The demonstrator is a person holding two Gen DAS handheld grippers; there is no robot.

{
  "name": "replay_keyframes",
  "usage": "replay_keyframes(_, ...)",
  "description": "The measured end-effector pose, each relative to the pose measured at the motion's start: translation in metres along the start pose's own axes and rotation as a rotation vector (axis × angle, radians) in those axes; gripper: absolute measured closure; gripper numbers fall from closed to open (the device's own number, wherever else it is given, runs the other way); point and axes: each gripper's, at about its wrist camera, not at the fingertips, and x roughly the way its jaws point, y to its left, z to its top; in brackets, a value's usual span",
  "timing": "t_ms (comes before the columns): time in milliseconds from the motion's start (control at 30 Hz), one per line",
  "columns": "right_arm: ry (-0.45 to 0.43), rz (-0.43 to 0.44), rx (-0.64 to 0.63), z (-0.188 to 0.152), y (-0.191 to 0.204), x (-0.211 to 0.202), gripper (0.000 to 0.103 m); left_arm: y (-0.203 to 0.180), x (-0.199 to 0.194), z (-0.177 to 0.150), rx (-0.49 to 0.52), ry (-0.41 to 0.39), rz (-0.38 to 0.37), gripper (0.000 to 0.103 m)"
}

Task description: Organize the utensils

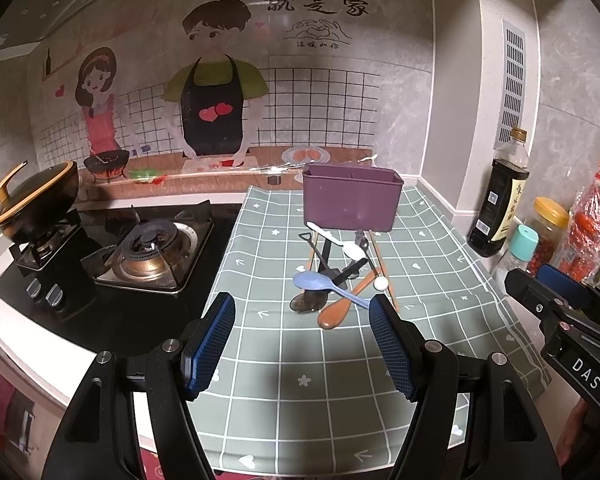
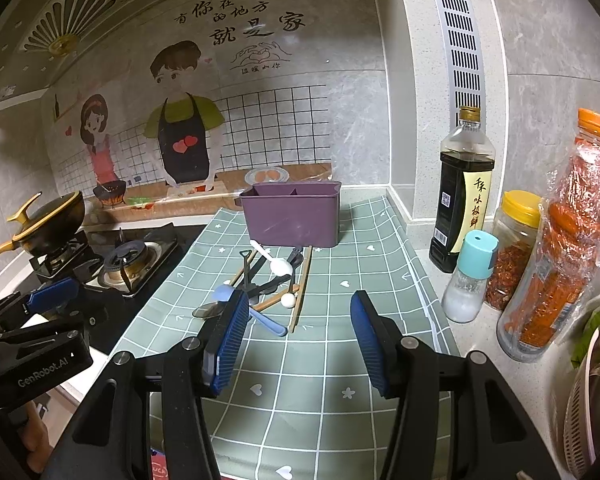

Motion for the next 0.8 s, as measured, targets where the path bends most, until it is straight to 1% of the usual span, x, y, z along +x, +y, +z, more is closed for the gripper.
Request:
replay_keyframes(333,-0.003,-0.003,-0.003,0.0001,-0.0001,0.0002,0.052,0.0047,-0.0069,0.0026,0.001,-0.014,-0.007,0.033)
replay_keyframes(800,-0.003,-0.003,-0.005,-0.0008,0.0012,-0.0019,0.052,0.0023,-0.0077,0.0035,0.002,-0.012,-0.009,0.033)
